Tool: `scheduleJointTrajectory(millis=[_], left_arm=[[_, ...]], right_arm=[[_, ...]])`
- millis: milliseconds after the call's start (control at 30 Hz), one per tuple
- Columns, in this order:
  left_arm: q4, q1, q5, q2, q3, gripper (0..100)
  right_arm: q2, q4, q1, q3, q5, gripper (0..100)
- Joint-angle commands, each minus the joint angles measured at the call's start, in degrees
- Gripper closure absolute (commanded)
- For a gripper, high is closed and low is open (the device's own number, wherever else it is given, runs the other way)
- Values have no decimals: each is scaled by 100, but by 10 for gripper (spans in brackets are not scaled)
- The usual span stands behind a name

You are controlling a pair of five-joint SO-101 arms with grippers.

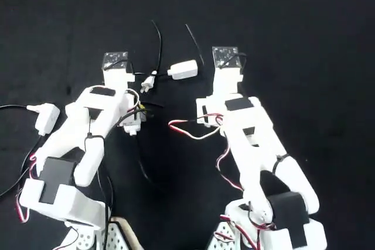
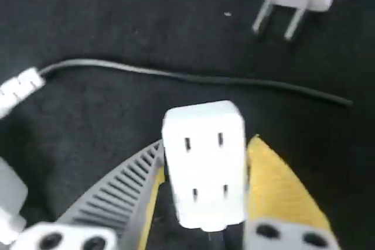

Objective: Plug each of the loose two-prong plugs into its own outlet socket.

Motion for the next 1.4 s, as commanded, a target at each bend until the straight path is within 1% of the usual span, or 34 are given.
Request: scheduleJointTrajectory(millis=[0, 33, 100, 167, 233, 300, 400, 533, 600, 767, 867, 933, 1000, 1100, 1233, 1300, 1367], left_arm=[[-70, -22, -615, -18, -233, 930], [70, 4, -774, -18, -268, 971], [369, 13, -976, -18, -338, 954], [642, 48, -1204, -18, -444, 969], [879, 119, -1714, -18, -549, 971], [1064, 374, -2338, -18, -593, 971], [1116, 831, -3103, -18, -549, 971], [1073, 1279, -3745, -18, -435, 971], [1064, 1385, -4044, -18, -426, 969], [1257, 1358, -4088, -26, -462, 955], [1547, 1349, -4044, -176, -567, 888], [1609, 1349, -3798, -492, -444, 836], [1600, 1358, -3569, -905, -215, 790], [1600, 1429, -3534, -1662, 215, 745], [1662, 1596, -3516, -2936, 778, 734], [1626, 1552, -3516, -3692, 1200, 733], [1609, 1534, -3516, -4448, 1692, 732]], right_arm=[[-57, -53, 79, -66, -26, 987], [-57, -53, 79, -66, -26, 987], [-57, -44, 79, -57, -26, 987], [-57, -53, 114, -4, 18, 987], [-57, -88, 176, 22, 211, 987], [-66, -97, 273, 22, 281, 987], [-66, -105, 448, -13, 281, 987], [-224, -378, 615, 92, 273, 987], [-470, -431, 651, 224, 264, 987], [-1385, -791, 607, 884, 264, 987], [-1974, -1055, 598, 1305, 255, 987], [-2273, -1169, 598, 1508, 255, 987], [-2510, -1196, 589, 1631, 255, 987], [-2624, -1196, 457, 1701, 255, 987], [-2624, -1204, 264, 1771, 255, 987], [-2668, -1204, 176, 1763, 255, 987], [-2747, -1240, -62, 1719, 255, 987]])
